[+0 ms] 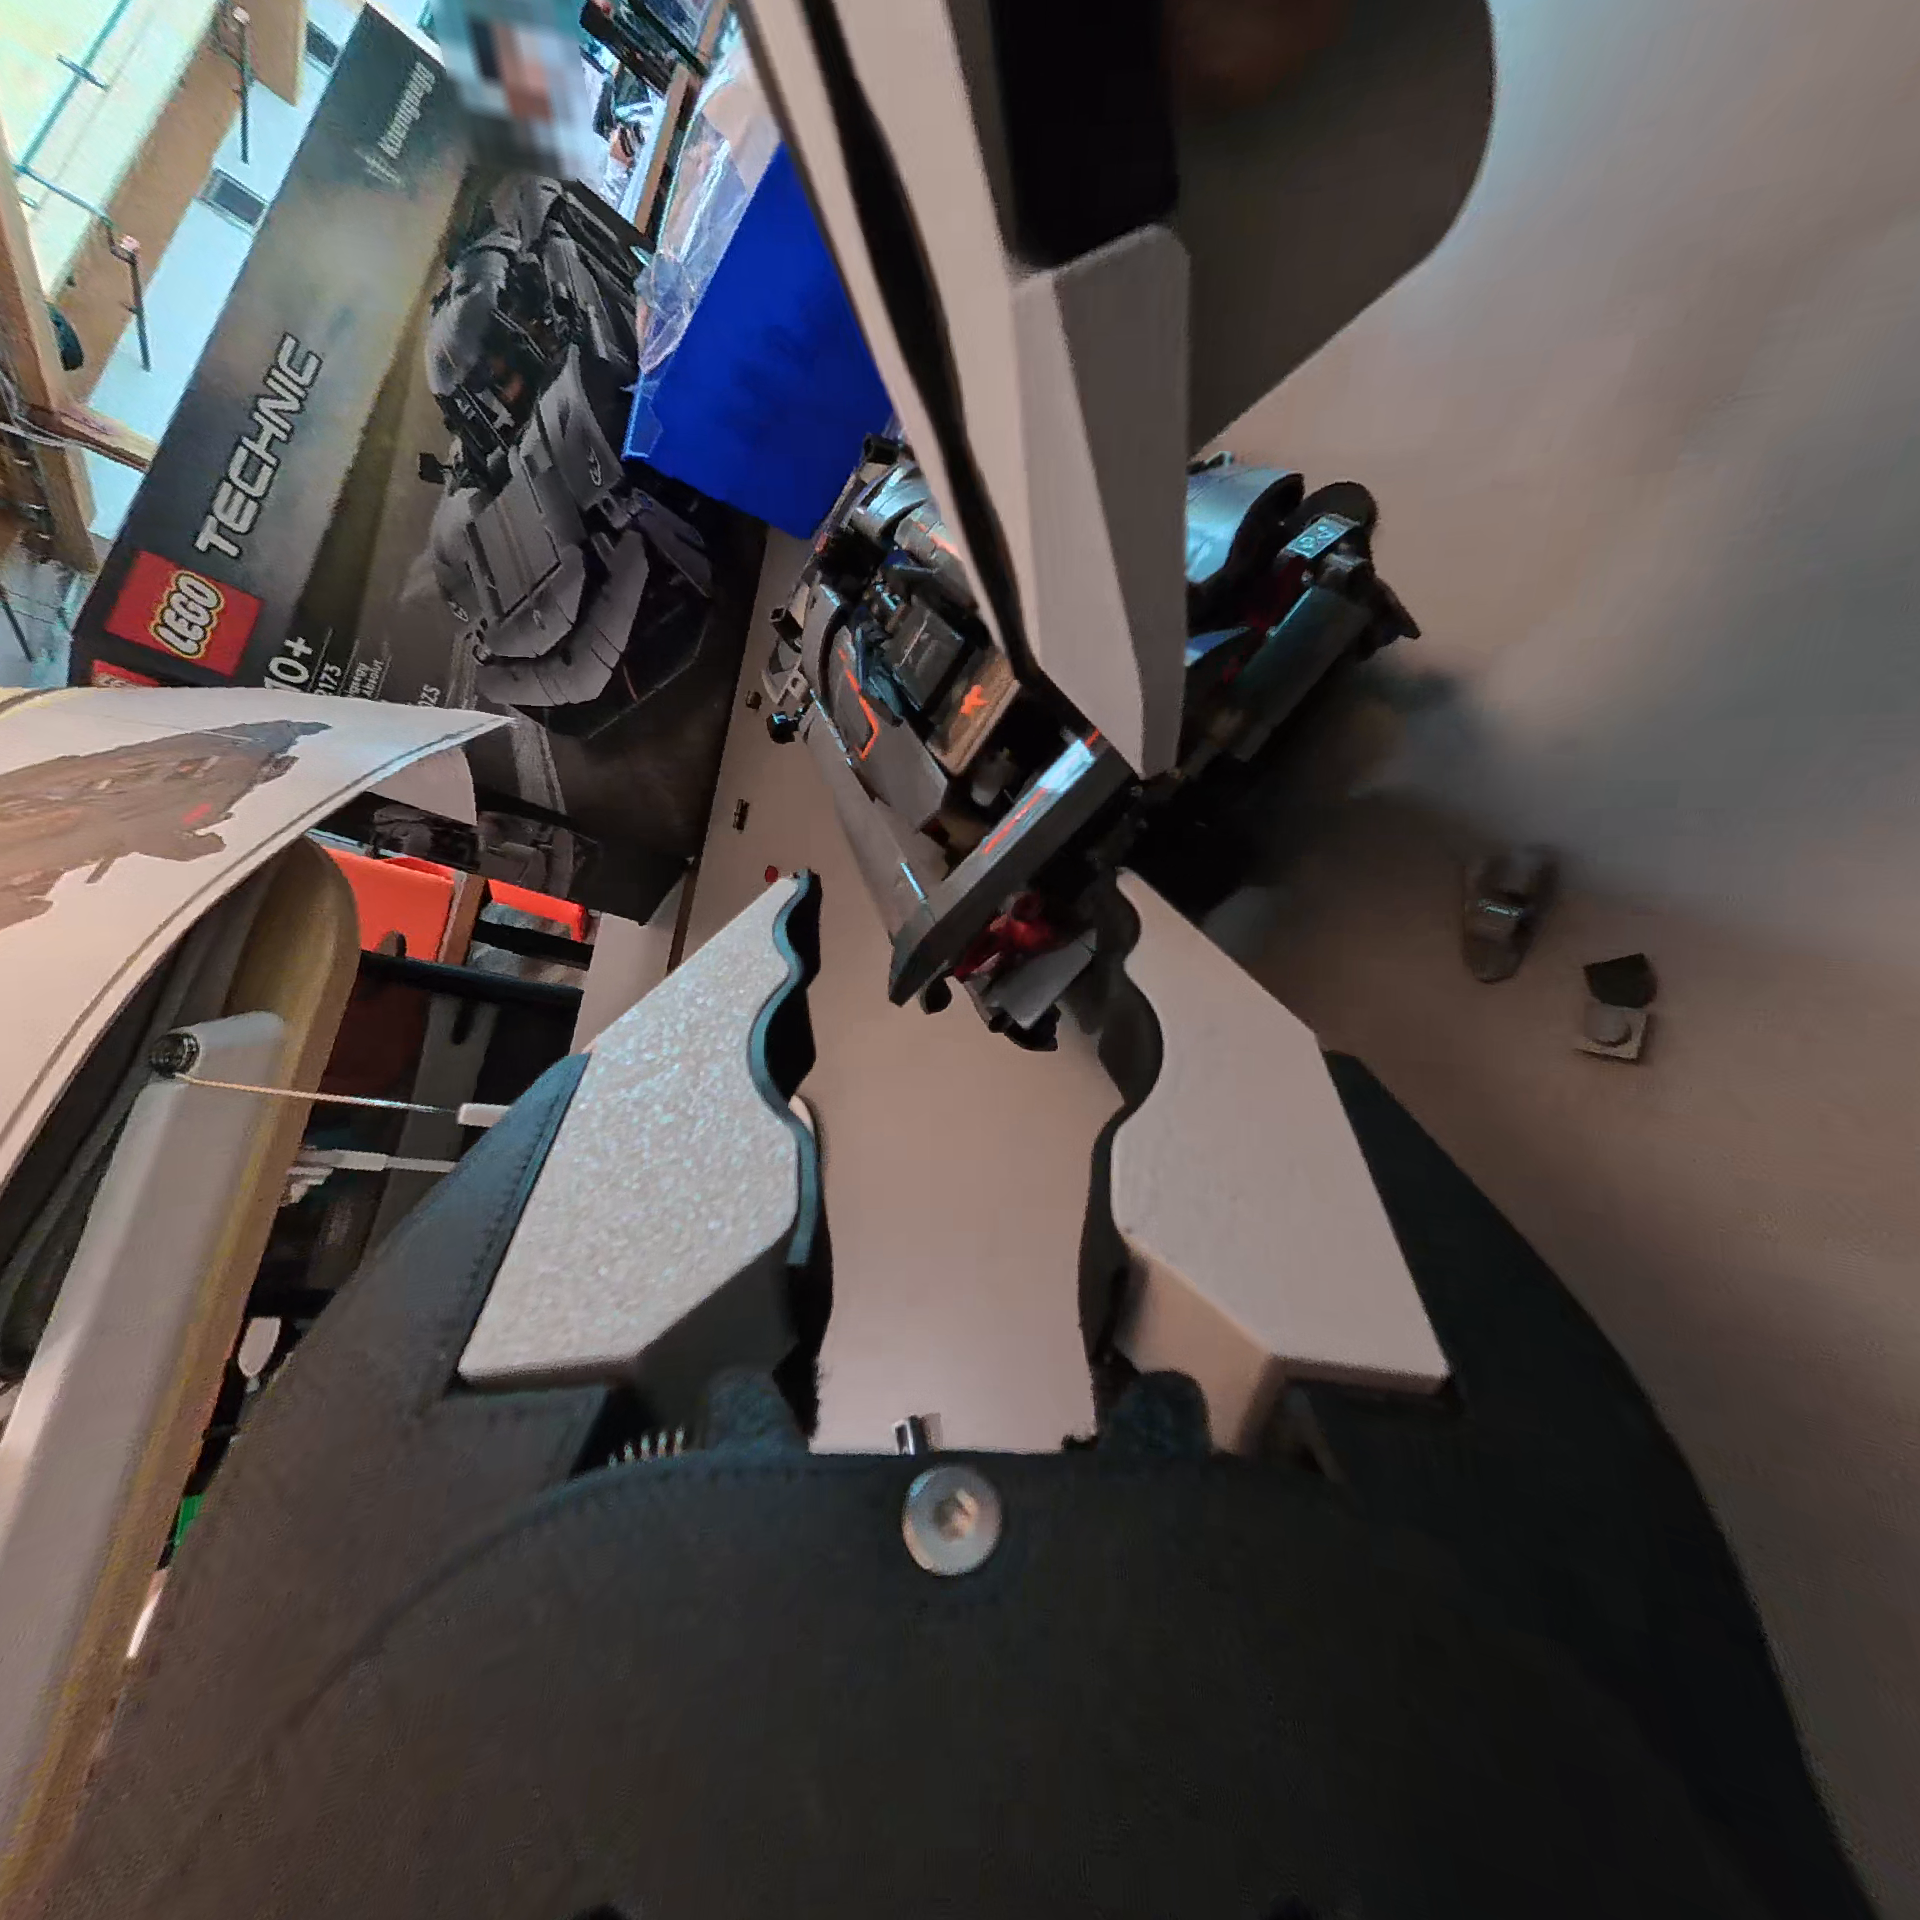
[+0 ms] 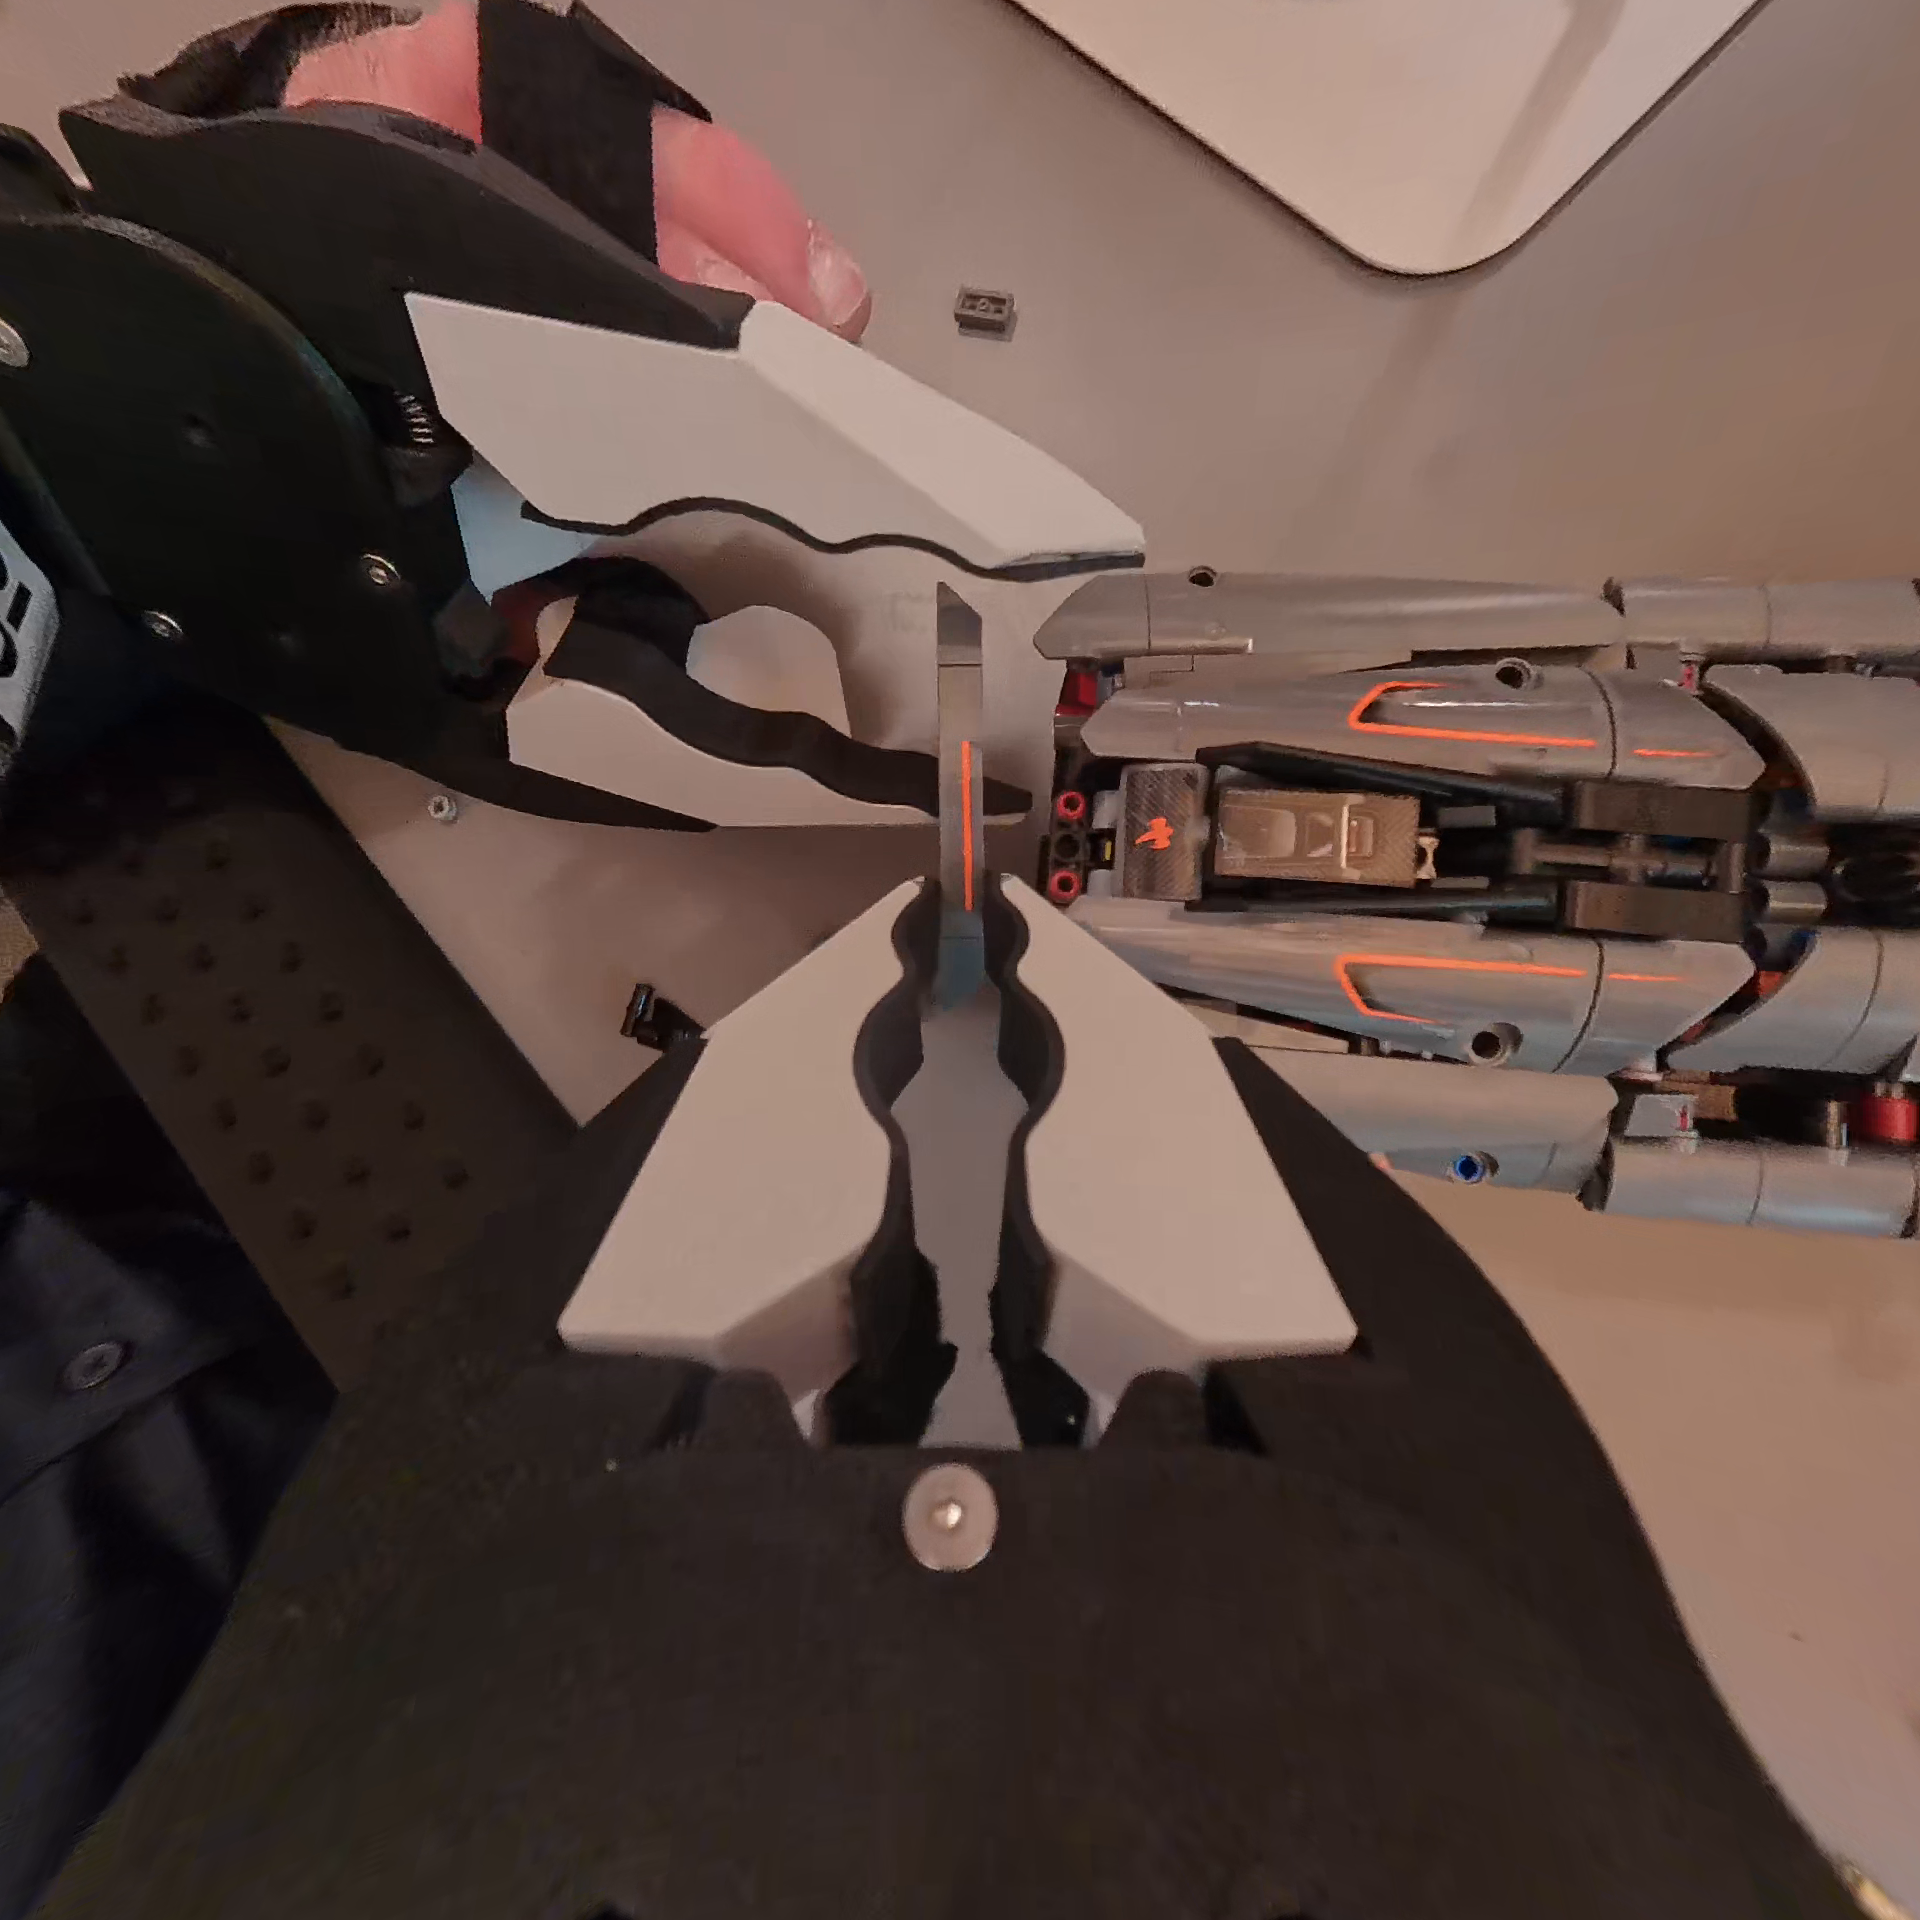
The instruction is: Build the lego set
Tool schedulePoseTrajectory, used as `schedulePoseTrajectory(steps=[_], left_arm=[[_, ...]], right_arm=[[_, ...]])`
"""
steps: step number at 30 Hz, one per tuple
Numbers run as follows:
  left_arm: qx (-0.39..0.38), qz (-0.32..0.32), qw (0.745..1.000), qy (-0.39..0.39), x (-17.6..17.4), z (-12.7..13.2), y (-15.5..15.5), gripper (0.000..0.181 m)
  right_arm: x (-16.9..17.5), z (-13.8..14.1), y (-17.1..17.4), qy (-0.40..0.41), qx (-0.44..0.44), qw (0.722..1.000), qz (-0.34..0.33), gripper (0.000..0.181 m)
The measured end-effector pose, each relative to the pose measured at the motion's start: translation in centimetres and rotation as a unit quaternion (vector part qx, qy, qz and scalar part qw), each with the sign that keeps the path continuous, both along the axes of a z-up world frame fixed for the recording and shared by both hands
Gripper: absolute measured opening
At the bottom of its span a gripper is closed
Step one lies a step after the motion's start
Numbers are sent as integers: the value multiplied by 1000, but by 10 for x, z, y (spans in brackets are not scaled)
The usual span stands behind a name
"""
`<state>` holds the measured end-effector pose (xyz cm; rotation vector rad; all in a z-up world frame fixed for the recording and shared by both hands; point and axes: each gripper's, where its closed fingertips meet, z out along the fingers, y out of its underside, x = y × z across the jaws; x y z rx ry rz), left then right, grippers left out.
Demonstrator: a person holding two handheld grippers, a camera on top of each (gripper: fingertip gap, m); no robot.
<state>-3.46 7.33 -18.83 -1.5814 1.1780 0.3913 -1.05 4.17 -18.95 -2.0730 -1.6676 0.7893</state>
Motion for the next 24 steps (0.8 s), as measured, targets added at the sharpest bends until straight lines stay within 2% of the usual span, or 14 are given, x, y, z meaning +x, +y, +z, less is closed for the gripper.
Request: schedulePoseTrajectory(steps=[8, 24], left_arm=[[-1, 11, 1000, 8, 2, -6, 4, 48], [14, 13, 1000, 22, 1, -5, 3, 46]], right_arm=[[7, 5, 7, 46, -29, 998, -26, 6], [3, 3, 5, 52, -39, 998, -23, 6]])
